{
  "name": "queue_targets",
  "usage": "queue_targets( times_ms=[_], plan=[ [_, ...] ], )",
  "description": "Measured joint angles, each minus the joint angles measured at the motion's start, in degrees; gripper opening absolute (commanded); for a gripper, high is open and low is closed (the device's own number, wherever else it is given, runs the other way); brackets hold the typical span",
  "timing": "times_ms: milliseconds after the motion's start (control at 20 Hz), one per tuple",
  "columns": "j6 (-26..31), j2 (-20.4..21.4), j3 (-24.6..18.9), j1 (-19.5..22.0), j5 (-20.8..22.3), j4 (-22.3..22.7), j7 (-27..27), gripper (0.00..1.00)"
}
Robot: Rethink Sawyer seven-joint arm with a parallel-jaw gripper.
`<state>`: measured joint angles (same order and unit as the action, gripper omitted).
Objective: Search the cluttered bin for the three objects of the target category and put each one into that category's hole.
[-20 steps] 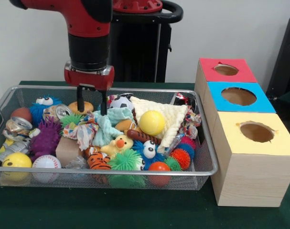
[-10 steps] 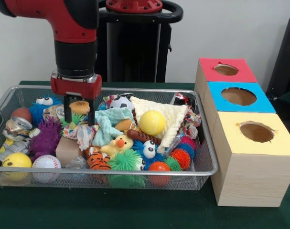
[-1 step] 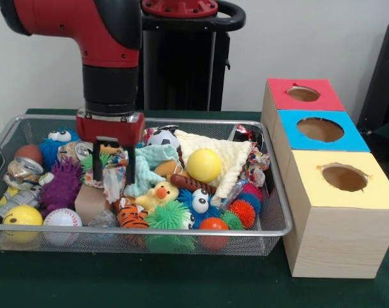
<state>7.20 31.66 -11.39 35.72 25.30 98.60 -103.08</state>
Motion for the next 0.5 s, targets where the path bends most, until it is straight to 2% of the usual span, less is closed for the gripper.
queue_targets(
  times_ms=[500],
  plan=[
    [-9.4, -2.9, 3.1, -3.5, 0.0, 0.0, 0.0, 1.0]
  ],
)
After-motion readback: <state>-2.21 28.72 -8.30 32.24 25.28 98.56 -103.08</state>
